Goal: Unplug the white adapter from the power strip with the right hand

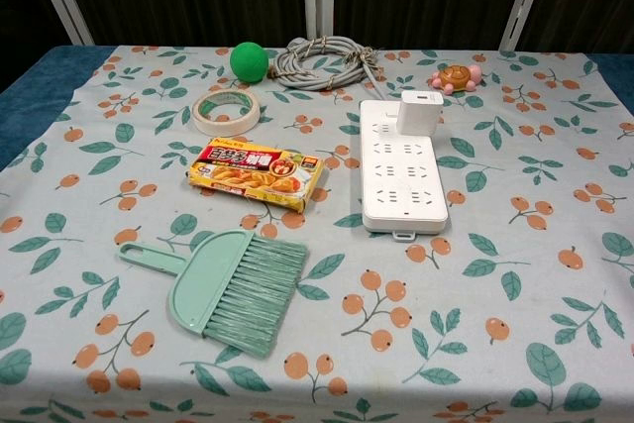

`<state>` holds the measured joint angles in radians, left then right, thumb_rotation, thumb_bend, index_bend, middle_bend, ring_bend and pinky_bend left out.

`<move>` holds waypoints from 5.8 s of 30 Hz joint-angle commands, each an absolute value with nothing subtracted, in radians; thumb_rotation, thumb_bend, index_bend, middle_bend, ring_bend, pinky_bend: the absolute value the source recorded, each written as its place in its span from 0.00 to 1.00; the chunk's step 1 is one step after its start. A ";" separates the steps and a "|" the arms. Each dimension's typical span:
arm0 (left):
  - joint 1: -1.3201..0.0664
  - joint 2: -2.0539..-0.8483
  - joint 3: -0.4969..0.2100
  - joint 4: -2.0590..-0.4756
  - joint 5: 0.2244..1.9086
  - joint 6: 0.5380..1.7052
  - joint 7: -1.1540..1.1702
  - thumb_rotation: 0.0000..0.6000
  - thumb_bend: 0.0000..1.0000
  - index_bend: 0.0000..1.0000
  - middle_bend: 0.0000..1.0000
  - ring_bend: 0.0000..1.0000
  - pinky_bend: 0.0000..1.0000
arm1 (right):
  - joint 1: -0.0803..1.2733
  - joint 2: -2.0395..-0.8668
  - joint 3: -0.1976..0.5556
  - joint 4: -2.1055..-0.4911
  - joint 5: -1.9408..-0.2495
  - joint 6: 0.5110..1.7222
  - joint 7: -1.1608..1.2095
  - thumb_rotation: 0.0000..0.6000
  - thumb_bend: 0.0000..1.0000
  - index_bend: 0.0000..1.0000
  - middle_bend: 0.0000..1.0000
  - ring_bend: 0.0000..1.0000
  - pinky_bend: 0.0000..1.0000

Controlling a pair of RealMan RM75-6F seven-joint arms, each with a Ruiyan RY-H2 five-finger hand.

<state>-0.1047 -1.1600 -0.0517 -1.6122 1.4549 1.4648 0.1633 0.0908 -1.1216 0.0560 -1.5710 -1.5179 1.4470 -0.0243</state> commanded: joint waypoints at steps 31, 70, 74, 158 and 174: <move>-0.511 -1.318 -0.089 -1.671 1.733 1.093 0.097 1.00 0.17 0.27 0.23 0.10 0.13 | 0.418 -1.047 0.166 -1.692 -1.515 1.086 0.025 1.00 0.21 0.02 0.22 0.06 0.17; -1.037 -1.907 -0.058 -0.985 1.719 0.845 -0.177 1.00 0.19 0.22 0.21 0.12 0.17 | 0.891 -1.453 0.185 -1.254 -1.252 0.615 -0.108 1.00 0.27 0.03 0.23 0.06 0.22; -1.028 -1.924 -0.043 -0.956 1.716 0.880 -0.201 1.00 0.19 0.22 0.21 0.12 0.17 | 0.914 -1.477 0.173 -1.204 -1.299 0.606 -0.075 1.00 0.27 0.09 0.26 0.09 0.24; -1.069 -1.970 0.015 -0.853 1.659 0.894 -0.378 1.00 0.18 0.25 0.22 0.12 0.15 | 0.870 -1.662 -0.001 -0.749 -1.605 0.979 0.490 1.00 0.53 1.00 0.81 0.58 0.61; -0.944 -1.740 -0.070 -1.110 1.570 1.084 -0.213 1.00 0.17 0.24 0.22 0.12 0.14 | 0.768 -1.375 0.045 -1.163 -1.323 0.751 0.362 1.00 0.48 0.61 0.59 0.35 0.40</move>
<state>-0.9806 -1.7843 -0.0450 -1.0675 1.6078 1.0524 -0.2502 0.7949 -1.4278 0.0413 -1.0859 -1.4006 0.8327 0.3903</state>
